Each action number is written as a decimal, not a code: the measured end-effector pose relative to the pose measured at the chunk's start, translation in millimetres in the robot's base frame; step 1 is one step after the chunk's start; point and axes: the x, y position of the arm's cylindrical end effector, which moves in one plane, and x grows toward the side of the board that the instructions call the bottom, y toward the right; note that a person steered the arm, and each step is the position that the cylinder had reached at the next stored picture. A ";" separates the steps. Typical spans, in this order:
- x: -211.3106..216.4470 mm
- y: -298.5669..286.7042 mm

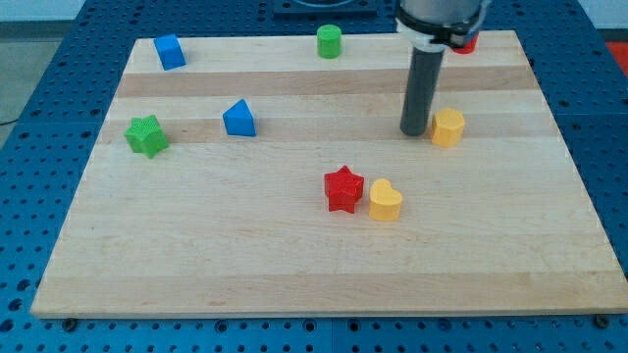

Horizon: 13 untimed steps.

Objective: Slide the blue triangle to the bottom right

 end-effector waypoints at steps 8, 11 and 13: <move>-5.0 18.7; -19.2 0.1; 13.8 -37.0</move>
